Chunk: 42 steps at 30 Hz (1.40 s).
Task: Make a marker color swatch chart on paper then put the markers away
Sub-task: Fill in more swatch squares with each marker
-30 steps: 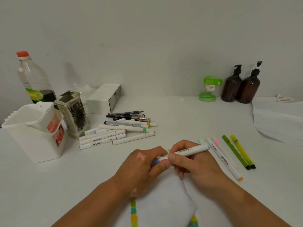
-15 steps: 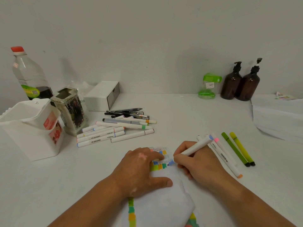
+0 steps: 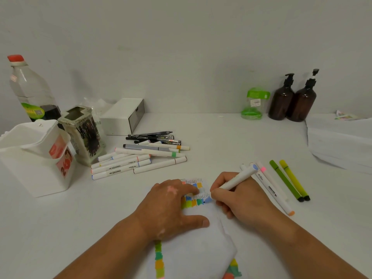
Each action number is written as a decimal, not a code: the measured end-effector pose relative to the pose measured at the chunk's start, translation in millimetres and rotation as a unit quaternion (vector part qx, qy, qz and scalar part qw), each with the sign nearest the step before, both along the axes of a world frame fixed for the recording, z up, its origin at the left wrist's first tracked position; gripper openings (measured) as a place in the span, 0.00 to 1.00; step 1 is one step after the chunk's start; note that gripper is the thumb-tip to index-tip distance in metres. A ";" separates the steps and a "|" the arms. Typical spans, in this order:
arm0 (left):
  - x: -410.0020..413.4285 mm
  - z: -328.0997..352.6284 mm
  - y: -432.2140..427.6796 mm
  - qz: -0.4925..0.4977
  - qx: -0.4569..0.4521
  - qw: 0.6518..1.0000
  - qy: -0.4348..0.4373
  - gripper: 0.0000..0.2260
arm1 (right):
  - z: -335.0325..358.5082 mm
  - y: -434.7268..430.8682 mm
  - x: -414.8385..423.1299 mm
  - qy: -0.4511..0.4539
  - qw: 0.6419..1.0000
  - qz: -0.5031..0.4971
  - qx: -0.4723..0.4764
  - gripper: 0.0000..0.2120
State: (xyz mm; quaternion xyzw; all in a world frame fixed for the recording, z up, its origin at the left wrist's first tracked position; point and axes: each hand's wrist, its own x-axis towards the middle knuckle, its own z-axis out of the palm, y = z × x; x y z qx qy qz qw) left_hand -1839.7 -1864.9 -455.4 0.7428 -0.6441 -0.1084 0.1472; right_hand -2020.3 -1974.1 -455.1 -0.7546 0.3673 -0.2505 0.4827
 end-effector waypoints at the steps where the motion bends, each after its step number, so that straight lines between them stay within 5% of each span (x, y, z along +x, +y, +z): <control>1: -0.1 0.2 -0.1 -0.001 0.001 1.000 0.000 0.37 | 0.5 0.5 0.1 0.004 1.000 0.003 0.000 0.10; 10: -1.9 1.5 -0.7 0.007 0.016 1.000 0.004 0.38 | 1.0 0.3 -1.4 0.004 1.000 -0.020 -0.010 0.00; 25: -1.6 3.5 0.0 0.000 0.016 1.000 -0.002 0.38 | 7.4 3.8 -1.6 0.029 0.999 -0.042 -0.006 0.03; 28: -1.3 4.6 1.3 -0.007 -0.002 1.000 0.007 0.36 | 8.2 4.5 -1.7 -0.025 0.997 -0.072 0.000 0.07; 32: 4.5 8.9 2.2 0.016 -0.110 0.980 0.163 0.10 | 16.3 4.3 -2.8 -0.164 0.980 -0.096 0.066 0.09; 35: 10.1 13.3 3.4 0.036 -0.154 0.942 0.296 0.11 | 18.6 3.6 -3.2 -0.214 0.969 -0.083 0.095 0.10; 42: 6.7 15.7 4.0 0.024 -0.148 0.907 0.395 0.11 | 25.0 5.6 -2.5 -0.289 0.941 -0.030 0.171 0.05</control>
